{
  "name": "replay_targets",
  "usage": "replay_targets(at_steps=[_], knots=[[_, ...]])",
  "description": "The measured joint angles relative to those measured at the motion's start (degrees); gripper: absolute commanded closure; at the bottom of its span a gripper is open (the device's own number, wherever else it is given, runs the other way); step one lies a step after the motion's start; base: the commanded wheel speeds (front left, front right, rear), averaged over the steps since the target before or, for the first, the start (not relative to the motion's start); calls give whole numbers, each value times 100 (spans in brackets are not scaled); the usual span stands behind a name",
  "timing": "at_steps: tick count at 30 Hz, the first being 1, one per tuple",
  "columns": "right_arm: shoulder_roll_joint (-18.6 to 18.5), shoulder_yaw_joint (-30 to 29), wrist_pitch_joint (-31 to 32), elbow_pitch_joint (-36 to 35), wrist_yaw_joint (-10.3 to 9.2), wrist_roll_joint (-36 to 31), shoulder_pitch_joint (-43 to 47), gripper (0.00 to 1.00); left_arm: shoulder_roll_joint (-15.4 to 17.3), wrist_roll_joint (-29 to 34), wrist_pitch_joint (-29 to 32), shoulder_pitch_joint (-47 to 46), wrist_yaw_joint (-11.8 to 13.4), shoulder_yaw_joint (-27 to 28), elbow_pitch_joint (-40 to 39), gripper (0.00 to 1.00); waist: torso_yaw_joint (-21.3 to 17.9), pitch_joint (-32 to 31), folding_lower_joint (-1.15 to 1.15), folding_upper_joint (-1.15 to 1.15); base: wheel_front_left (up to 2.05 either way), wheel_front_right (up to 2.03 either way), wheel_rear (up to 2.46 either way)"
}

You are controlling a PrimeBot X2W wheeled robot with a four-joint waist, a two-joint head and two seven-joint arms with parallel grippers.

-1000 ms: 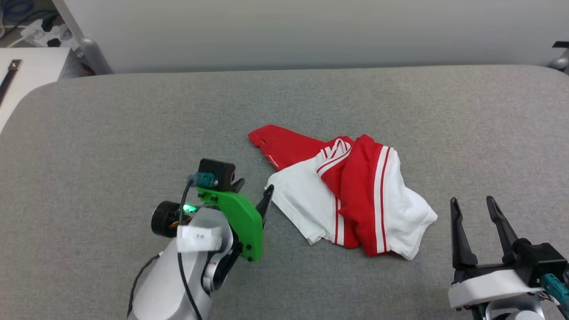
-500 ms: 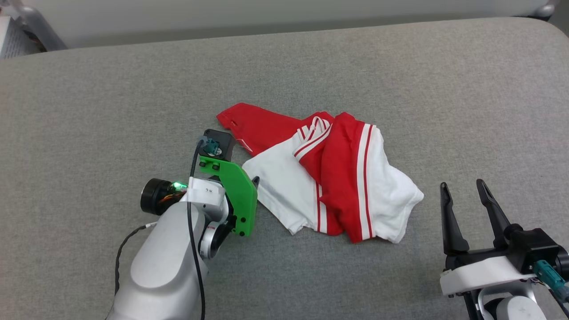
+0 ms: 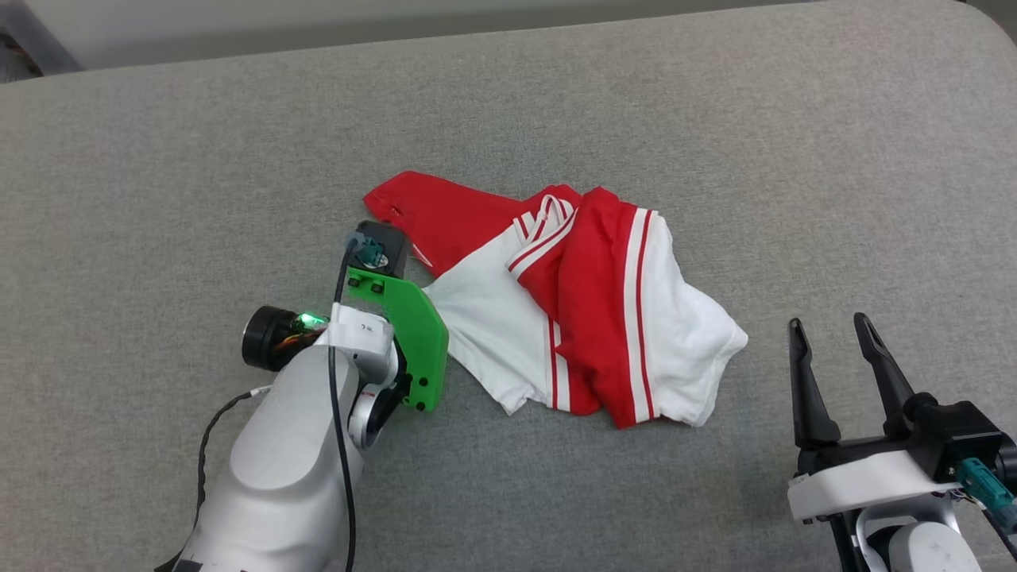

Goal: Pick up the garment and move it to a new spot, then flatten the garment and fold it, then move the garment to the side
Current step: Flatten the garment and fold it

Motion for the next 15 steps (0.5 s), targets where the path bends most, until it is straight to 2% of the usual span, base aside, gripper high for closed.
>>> replay_targets(at_steps=[7, 15], knots=[[1, -152, 0, 115, 0, -14, 7, 0, 1, -172, -571, 286, 35, 132, -112, 100, 164, -209, 0, 0, 0, 0, 0], [0, -235, 0, 497, 0, -51, 145, 0, 288, -434, -748, 961, 87, 377, -1154, 100, 467, -544, 0, 0, 0, 0, 0]])
